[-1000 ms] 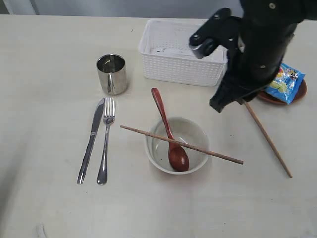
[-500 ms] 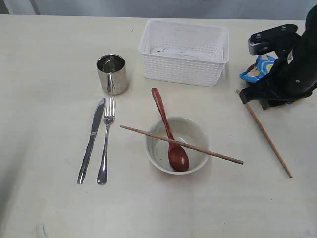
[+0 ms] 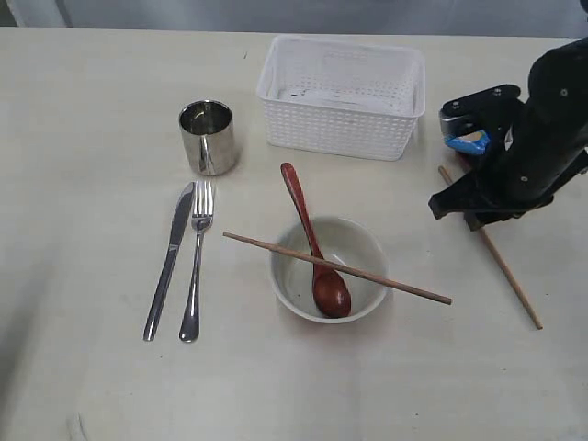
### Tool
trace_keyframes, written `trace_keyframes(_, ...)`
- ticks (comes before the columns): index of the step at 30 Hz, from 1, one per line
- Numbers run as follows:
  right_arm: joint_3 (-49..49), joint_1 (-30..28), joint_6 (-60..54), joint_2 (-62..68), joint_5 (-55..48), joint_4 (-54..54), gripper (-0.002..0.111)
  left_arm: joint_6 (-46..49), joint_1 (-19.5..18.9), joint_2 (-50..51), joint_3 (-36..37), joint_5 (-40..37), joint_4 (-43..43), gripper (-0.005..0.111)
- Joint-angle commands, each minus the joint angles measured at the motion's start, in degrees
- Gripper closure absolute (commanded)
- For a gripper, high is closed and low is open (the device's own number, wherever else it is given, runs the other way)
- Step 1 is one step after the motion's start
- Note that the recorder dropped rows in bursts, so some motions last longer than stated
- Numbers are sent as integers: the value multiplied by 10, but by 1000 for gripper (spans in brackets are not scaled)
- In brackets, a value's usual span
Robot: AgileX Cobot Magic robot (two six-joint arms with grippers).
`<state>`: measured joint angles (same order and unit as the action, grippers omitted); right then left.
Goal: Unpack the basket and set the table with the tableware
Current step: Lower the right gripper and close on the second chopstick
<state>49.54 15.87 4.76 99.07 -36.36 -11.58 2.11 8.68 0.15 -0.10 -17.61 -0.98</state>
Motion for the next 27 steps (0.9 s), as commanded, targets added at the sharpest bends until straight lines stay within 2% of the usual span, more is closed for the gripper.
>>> trace_keyframes(1,-2,-4,-3,25,9,-19,68,-2,-1,-2,1,5,-2,107)
trace_keyframes(20,-2,-4,0,113,14,-36,69,-2,-1,-2,1,5,-2,107)
trace_keyframes(22,-2,-4,-1,126,11,-28,75,-2,-1,-2,1,5,-2,107)
trace_keyframes(27,-2,-4,-3,140,-1,-25,97,-2,-1,-2,1,5,-2,107)
